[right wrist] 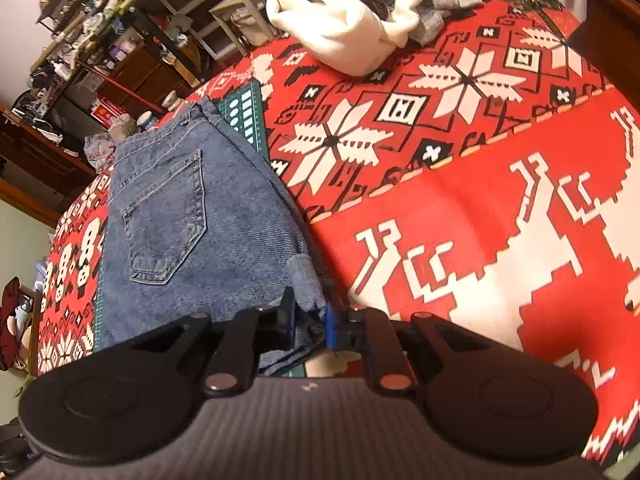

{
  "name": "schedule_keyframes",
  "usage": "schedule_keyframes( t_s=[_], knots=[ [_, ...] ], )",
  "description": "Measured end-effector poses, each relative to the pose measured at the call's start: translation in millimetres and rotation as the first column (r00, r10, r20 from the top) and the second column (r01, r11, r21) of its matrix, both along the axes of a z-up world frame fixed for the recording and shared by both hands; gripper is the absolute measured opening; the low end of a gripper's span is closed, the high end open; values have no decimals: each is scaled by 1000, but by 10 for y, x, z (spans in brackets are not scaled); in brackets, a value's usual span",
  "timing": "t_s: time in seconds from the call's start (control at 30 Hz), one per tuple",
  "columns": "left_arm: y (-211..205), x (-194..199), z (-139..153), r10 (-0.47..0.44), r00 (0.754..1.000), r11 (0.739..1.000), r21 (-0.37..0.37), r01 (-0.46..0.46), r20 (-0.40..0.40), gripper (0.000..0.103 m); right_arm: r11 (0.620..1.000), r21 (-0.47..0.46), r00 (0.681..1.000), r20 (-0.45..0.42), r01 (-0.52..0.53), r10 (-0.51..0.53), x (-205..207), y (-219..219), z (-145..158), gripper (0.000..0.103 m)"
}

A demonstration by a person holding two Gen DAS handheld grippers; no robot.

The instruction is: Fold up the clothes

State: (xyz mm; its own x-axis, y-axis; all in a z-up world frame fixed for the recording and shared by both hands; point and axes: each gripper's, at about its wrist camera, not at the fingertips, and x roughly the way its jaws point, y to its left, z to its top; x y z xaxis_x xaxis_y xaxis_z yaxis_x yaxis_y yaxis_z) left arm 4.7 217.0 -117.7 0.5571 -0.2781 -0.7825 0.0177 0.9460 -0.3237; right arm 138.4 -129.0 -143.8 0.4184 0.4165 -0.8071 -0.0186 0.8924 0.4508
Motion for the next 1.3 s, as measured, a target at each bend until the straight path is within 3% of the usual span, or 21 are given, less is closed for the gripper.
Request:
schedule_keyframes(
  t_s=[0.17, 0.37, 0.53, 0.63, 0.7, 0.77, 0.83, 0.9, 0.93, 1.07, 1.3],
  knots=[
    [212, 90, 83, 57, 997, 997, 57, -55, -42, 9, 991, -24, 990, -44, -131, 130, -106, 266, 156, 11],
    [565, 109, 222, 86, 994, 989, 123, -77, -69, 9, 952, -42, 950, -94, -302, 297, -289, 615, 333, 11],
    [679, 46, 229, 93, 990, 987, 139, -78, -102, 12, 960, -30, 956, -104, -280, 275, -435, 538, 355, 14],
    [647, 2, 206, 118, 990, 974, 202, -102, -73, 25, 964, -22, 959, -111, -266, 262, -522, 492, 369, 26],
    [699, -13, 214, 133, 989, 978, 170, -122, -56, 32, 966, -17, 960, -115, -257, 254, -580, 461, 377, 27],
    [757, -29, 233, 148, 988, 982, 123, -142, -36, 32, 973, 7, 967, -106, -232, 231, -591, 383, 402, 29],
    [795, -43, 263, 163, 987, 983, 90, -162, -9, 30, 977, 46, 974, -82, -209, 212, -592, 304, 410, 28],
    [794, -32, 253, 157, 988, 985, 78, -156, -8, 21, 973, 63, 971, -77, -223, 228, -577, 303, 400, 24],
    [775, -13, 222, 151, 988, 985, 90, -148, -23, 18, 970, 66, 968, -79, -234, 238, -575, 322, 387, 19],
    [699, 62, 101, 144, 987, 979, 155, -131, -74, 9, 966, 54, 960, -110, -252, 257, -555, 408, 288, 14],
    [662, 91, 20, 163, 982, 962, 237, -138, -92, 8, 978, 31, 960, -185, -208, 210, -522, 345, 139, 13]
  ],
)
